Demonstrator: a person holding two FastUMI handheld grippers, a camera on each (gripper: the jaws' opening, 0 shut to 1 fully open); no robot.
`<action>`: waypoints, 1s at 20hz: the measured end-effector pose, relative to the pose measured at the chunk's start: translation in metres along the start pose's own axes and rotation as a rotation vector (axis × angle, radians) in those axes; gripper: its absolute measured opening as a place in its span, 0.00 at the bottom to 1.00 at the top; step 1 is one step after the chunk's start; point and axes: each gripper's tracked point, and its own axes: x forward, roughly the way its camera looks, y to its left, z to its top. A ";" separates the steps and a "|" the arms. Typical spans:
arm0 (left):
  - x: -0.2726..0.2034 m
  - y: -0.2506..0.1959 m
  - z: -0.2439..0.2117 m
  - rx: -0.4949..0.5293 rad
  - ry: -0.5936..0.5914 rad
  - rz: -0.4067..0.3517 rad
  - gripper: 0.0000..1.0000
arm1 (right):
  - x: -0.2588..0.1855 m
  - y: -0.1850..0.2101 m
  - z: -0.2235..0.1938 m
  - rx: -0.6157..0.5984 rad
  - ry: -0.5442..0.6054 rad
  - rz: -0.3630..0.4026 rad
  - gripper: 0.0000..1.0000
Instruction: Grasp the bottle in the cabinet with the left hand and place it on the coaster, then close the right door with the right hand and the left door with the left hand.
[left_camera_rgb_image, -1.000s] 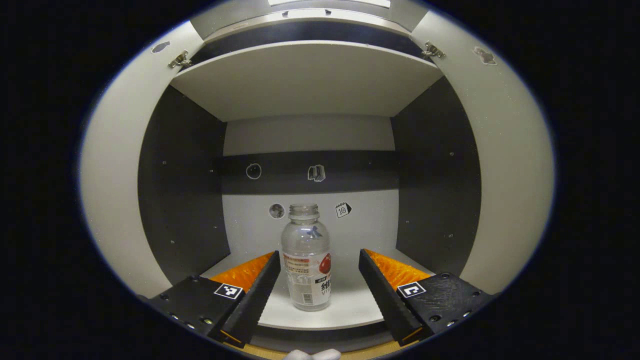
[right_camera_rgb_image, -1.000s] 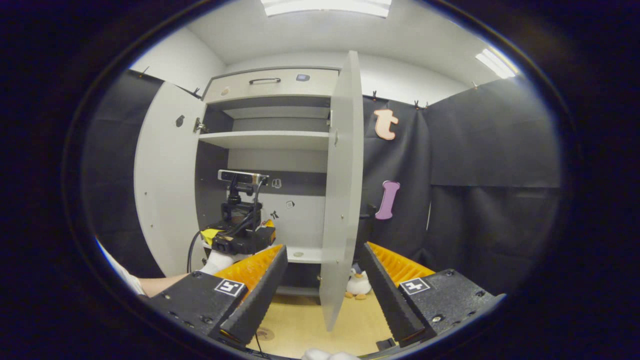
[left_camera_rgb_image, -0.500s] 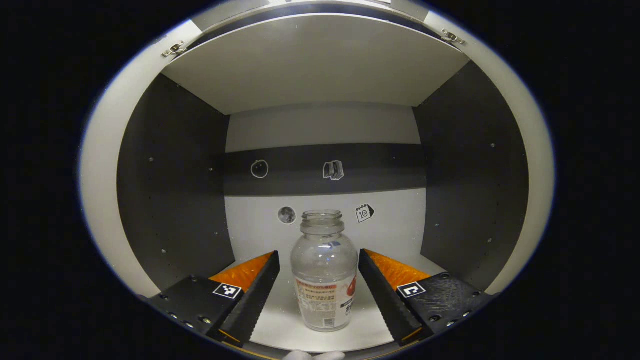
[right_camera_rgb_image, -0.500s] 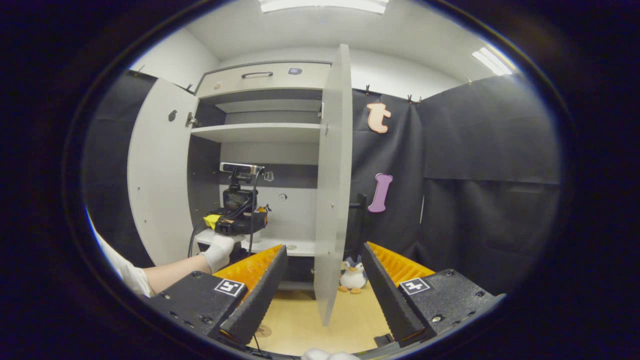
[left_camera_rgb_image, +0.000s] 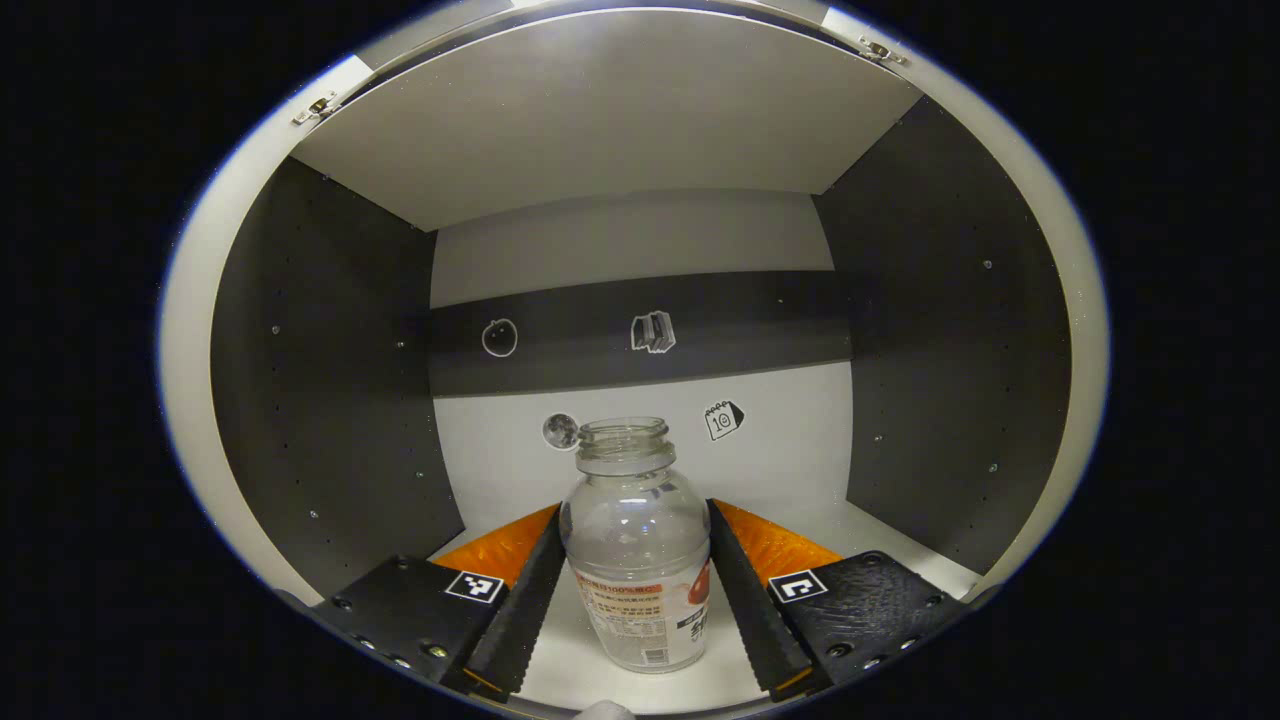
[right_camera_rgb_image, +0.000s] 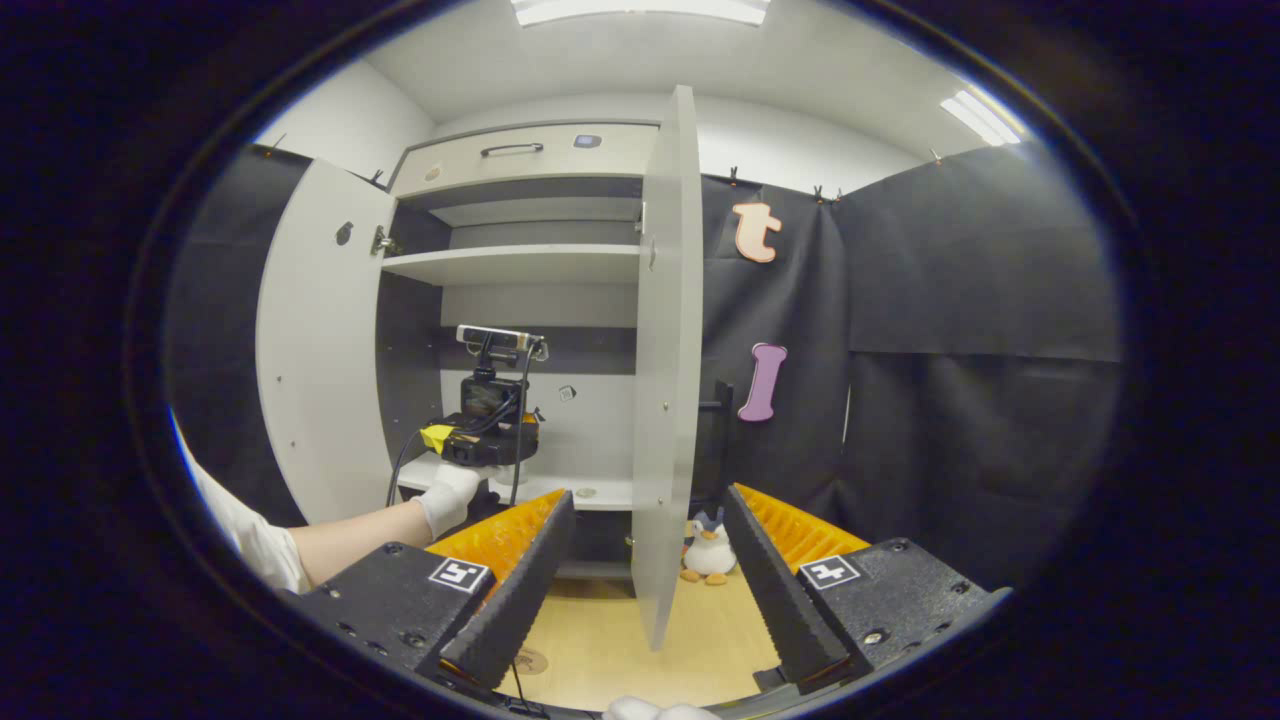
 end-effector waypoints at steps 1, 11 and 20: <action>0.000 -0.001 -0.001 -0.010 0.001 -0.006 0.81 | 0.000 -0.001 0.000 -0.001 0.000 -0.001 0.98; -0.030 0.006 0.021 -0.044 -0.003 -0.042 0.74 | -0.001 0.001 -0.004 0.015 0.002 0.023 0.98; -0.151 0.034 0.063 -0.040 -0.074 -0.118 0.74 | -0.017 0.007 -0.016 0.058 -0.013 -0.016 0.96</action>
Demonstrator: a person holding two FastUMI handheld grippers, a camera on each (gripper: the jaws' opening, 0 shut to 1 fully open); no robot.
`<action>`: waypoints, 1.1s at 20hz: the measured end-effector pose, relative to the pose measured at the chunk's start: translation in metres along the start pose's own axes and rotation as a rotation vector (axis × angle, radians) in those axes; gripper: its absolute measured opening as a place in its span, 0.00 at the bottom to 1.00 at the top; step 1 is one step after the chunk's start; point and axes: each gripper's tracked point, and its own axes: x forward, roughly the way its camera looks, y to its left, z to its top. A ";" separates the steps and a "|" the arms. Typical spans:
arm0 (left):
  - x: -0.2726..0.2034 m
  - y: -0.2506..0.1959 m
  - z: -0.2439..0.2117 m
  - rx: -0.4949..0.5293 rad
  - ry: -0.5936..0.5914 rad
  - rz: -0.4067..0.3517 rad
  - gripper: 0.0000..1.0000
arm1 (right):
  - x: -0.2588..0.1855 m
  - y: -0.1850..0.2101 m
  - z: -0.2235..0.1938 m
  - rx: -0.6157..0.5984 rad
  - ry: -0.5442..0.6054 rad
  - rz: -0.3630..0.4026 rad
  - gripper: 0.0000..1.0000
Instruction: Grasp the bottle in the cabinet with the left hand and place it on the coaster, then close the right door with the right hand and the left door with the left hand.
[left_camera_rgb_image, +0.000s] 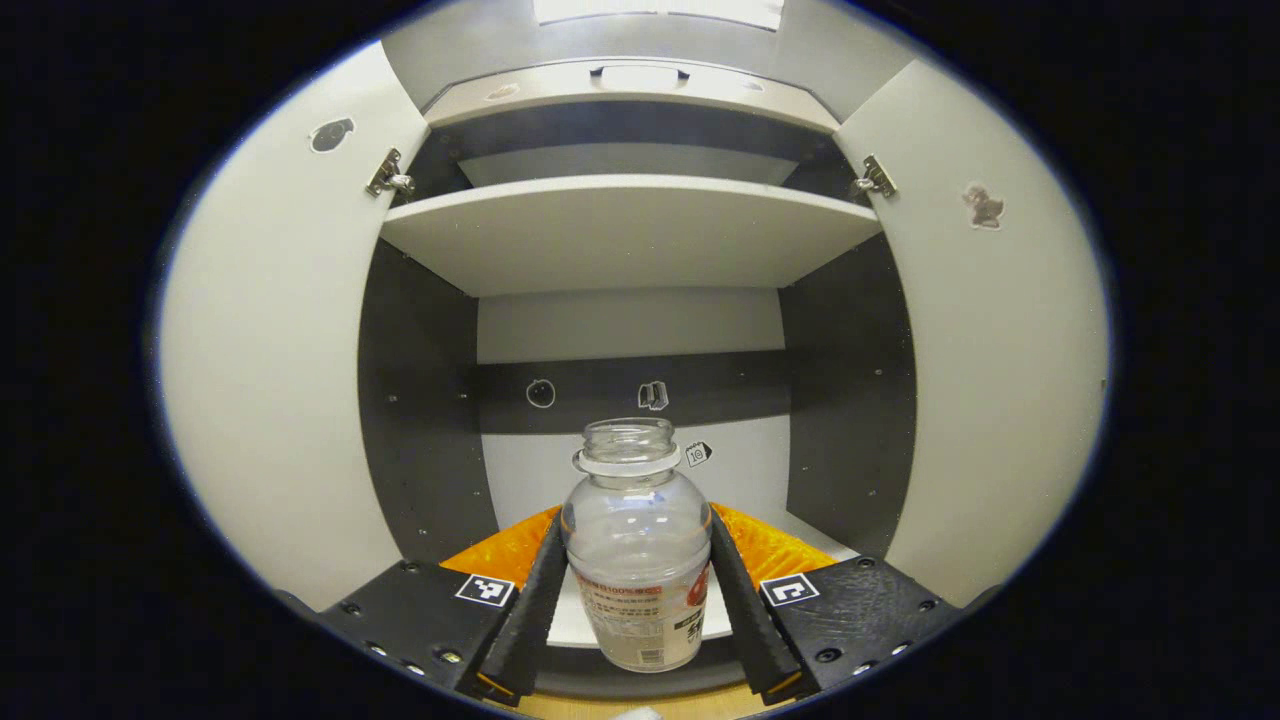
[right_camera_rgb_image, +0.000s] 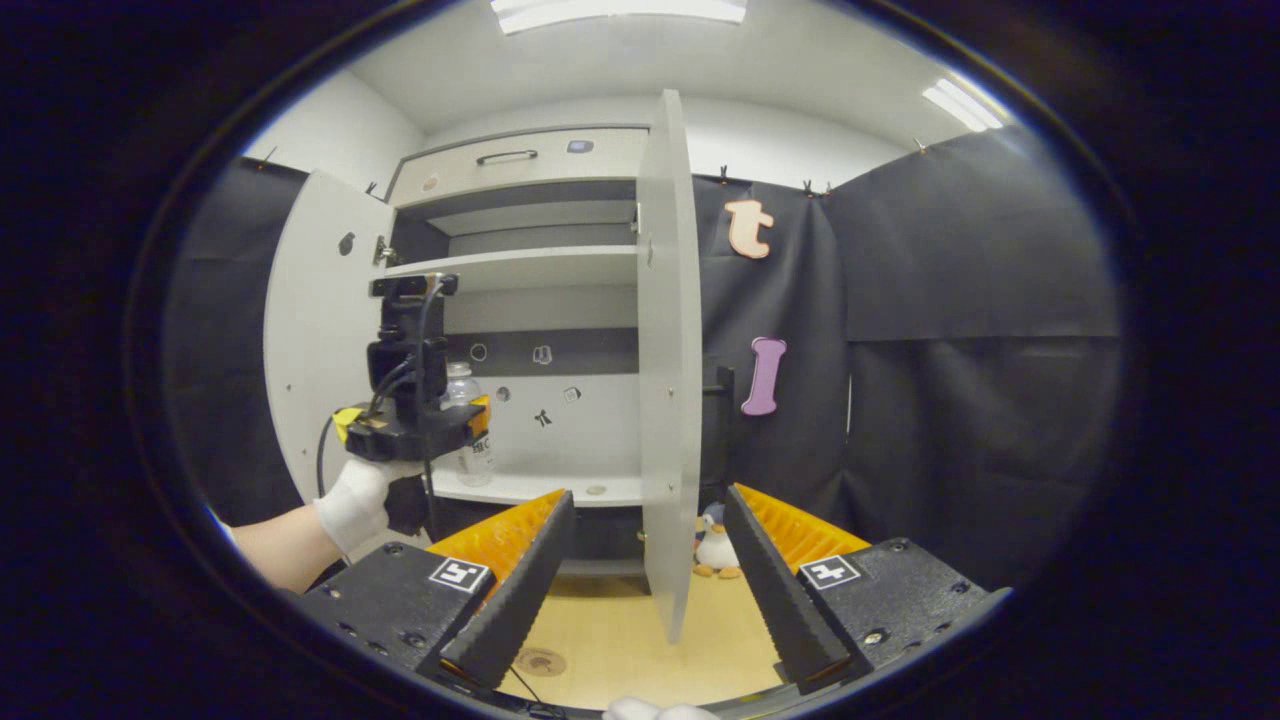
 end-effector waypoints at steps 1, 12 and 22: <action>-0.014 0.001 0.001 0.002 0.004 -0.012 0.77 | -0.005 -0.001 -0.003 0.004 0.001 -0.013 0.98; -0.130 -0.044 -0.063 0.000 0.054 -0.035 0.74 | -0.038 -0.064 -0.006 0.030 -0.015 -0.028 0.96; -0.180 -0.086 -0.181 -0.033 0.204 -0.074 0.75 | -0.050 -0.098 -0.017 -0.019 0.047 -0.036 0.98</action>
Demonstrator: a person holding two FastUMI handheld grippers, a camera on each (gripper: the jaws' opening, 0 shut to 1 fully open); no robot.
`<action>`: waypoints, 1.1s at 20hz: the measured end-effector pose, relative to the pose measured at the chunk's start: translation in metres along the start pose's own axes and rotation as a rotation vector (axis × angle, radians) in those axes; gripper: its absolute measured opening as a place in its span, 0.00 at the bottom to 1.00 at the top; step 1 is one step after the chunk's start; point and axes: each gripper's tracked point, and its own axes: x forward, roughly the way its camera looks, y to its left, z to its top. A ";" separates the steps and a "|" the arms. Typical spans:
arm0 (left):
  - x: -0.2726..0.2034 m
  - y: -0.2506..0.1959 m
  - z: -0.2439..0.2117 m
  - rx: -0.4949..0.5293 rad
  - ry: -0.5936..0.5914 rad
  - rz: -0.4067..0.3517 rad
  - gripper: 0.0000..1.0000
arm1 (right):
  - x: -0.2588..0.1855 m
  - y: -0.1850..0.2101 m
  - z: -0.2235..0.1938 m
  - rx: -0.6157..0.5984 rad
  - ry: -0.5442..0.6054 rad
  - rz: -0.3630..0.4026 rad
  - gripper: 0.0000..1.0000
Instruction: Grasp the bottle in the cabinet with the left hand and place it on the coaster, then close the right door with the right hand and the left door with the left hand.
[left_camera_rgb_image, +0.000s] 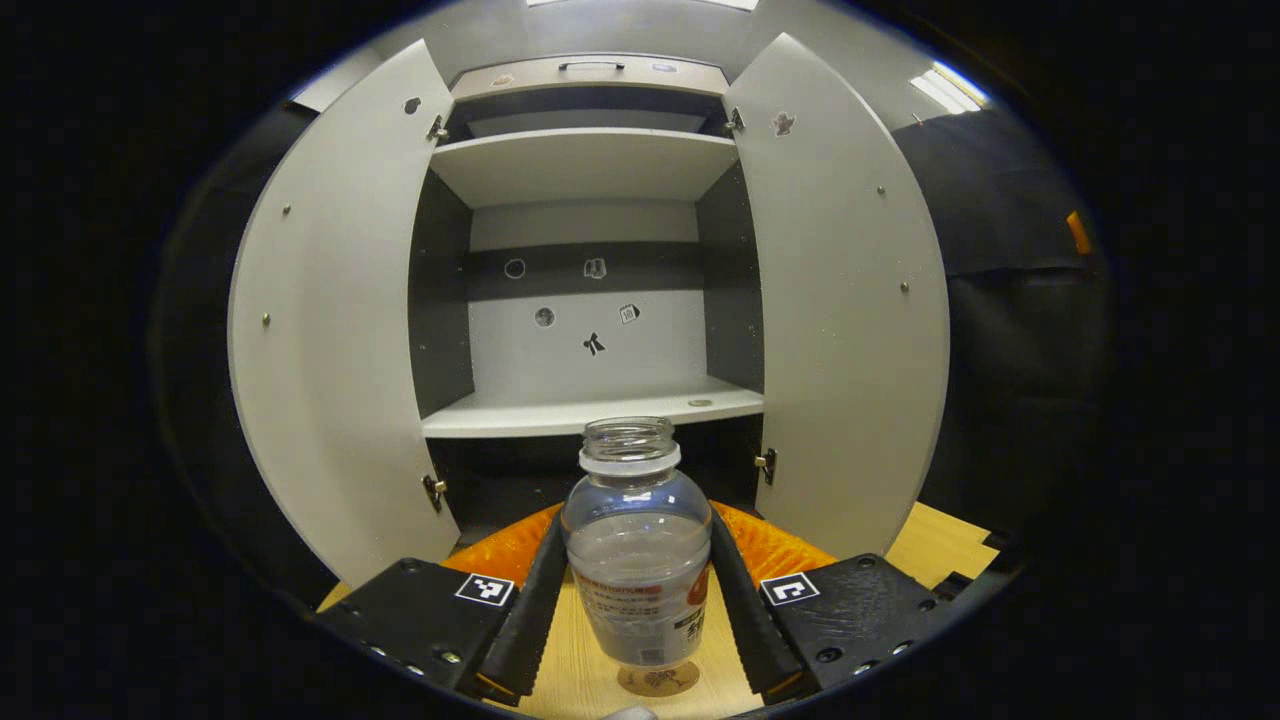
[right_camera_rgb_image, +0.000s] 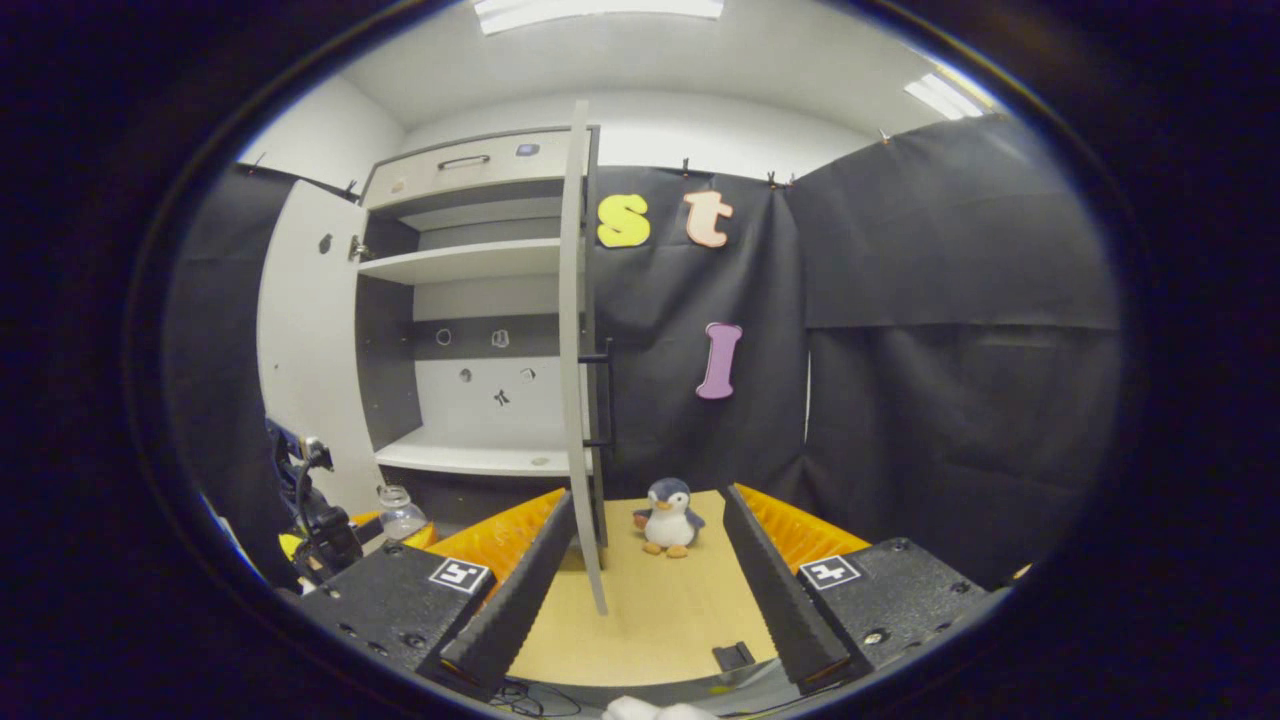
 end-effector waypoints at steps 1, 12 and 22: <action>-0.001 -0.003 -0.016 -0.012 0.023 -0.003 0.74 | -0.002 0.001 0.000 -0.006 0.004 0.002 0.98; 0.002 -0.014 -0.108 0.034 0.051 0.024 0.71 | 0.003 0.011 -0.003 -0.042 0.058 0.021 0.96; 0.024 -0.006 -0.148 -0.005 0.054 0.068 0.75 | 0.018 0.044 -0.020 -0.130 0.113 0.067 0.98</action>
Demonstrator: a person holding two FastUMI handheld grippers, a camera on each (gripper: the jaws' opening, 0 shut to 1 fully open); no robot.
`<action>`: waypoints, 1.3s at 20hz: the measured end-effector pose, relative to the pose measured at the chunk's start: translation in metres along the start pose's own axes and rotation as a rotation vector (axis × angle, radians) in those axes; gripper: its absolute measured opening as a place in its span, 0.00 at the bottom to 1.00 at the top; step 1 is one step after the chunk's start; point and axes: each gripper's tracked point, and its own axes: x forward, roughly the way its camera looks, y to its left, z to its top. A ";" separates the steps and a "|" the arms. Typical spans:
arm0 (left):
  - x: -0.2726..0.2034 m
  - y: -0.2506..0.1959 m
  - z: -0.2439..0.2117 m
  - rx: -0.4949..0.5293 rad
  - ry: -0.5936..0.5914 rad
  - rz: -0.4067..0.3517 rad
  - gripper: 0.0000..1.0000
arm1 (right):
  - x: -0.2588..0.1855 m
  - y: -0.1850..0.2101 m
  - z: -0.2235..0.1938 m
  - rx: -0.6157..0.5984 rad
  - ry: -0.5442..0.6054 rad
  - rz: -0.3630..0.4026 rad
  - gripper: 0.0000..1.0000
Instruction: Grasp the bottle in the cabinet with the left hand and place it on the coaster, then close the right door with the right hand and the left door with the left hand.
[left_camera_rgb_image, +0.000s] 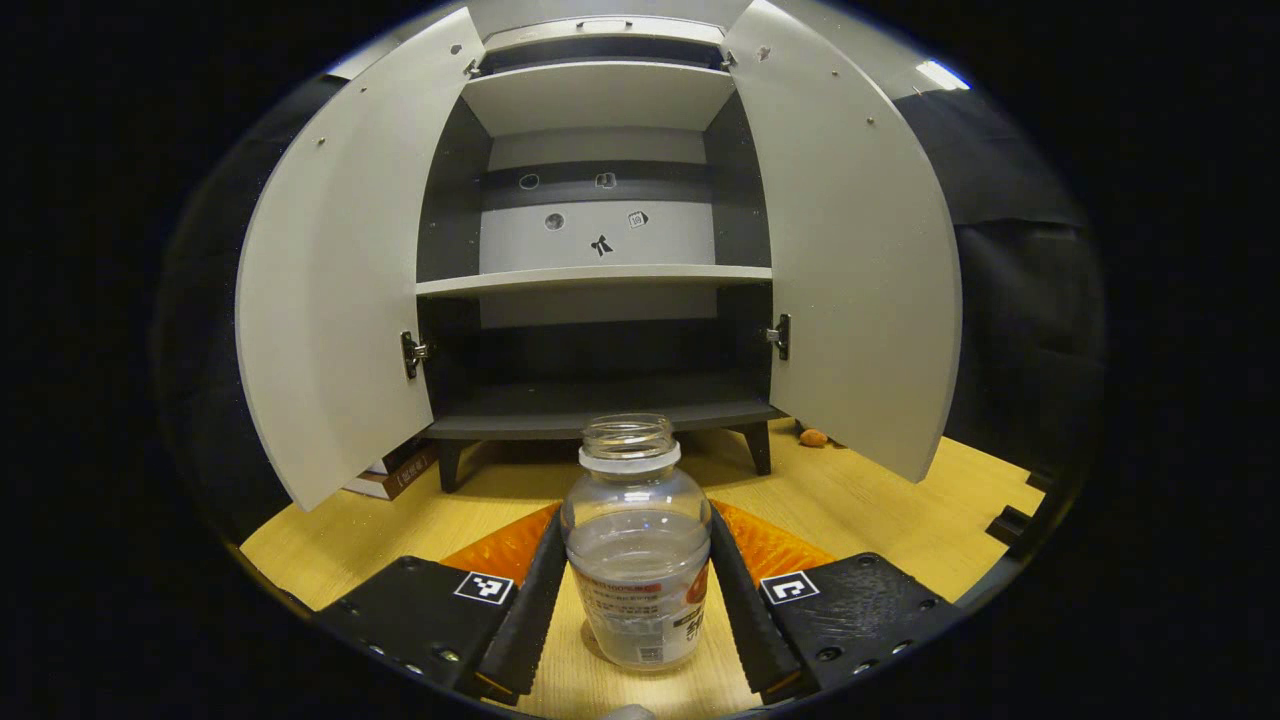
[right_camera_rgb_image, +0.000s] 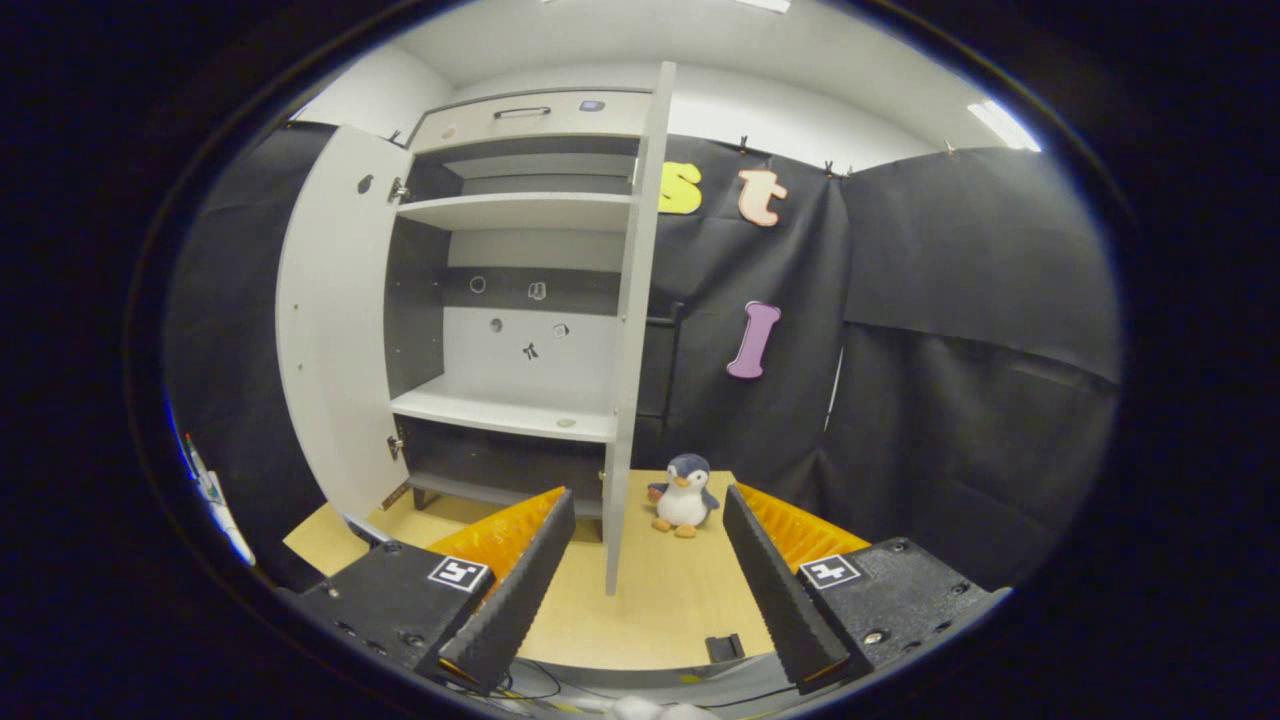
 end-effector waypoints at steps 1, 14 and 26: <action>0.004 0.001 -0.004 -0.015 0.004 -0.007 0.75 | 0.002 0.003 -0.002 -0.008 0.006 0.004 0.98; 0.013 0.000 -0.027 0.053 0.021 -0.008 0.81 | 0.010 0.013 -0.004 -0.037 0.020 0.017 0.96; 0.008 0.003 0.007 0.049 -0.011 -0.020 0.96 | 0.010 0.012 0.000 -0.005 0.006 0.026 0.96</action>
